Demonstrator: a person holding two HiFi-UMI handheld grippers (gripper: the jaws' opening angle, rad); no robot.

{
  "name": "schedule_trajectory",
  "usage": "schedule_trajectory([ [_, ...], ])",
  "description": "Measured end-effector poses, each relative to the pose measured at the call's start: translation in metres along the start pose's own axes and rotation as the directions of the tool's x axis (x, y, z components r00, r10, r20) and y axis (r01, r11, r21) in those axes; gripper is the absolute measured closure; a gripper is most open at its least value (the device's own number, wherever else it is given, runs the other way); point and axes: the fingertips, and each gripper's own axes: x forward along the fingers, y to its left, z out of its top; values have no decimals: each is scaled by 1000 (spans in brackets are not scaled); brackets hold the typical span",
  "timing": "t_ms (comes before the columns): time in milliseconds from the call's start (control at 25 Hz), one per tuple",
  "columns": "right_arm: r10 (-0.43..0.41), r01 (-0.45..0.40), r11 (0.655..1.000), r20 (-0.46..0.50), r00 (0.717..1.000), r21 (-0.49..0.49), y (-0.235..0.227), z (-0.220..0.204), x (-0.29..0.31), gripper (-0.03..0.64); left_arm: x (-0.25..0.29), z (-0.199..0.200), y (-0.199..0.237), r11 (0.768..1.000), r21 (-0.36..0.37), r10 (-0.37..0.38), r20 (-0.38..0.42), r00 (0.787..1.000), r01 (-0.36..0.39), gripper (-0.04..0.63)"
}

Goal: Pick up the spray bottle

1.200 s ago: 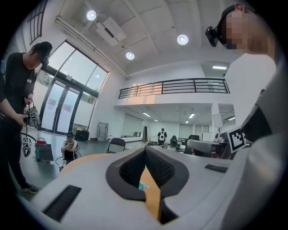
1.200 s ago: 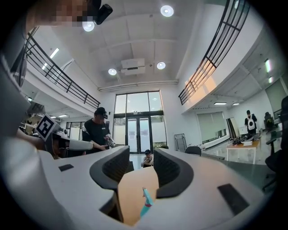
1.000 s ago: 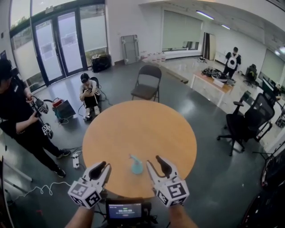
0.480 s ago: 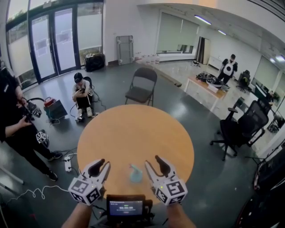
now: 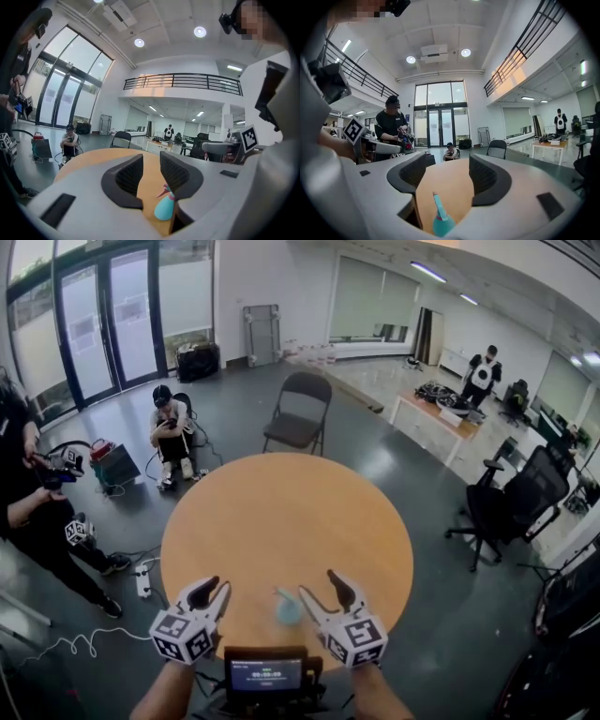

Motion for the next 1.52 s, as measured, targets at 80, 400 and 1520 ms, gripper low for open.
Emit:
schedule_trajectory([
  [80,18,-17,1000,-13,1000,9,-1,-12,0,302,1,-5,0,1000,6,1,-8,1000,-1,479],
  [400,20,-15,999,-139,990,38,-9,-68,10,248,14,-30,7,1000,1,18,-83,996,-18,479],
  [1520,200,-162,978,-359,912,134,16,-230,24,147,31,-166,34,992,-110,37,-275,961,-70,480],
])
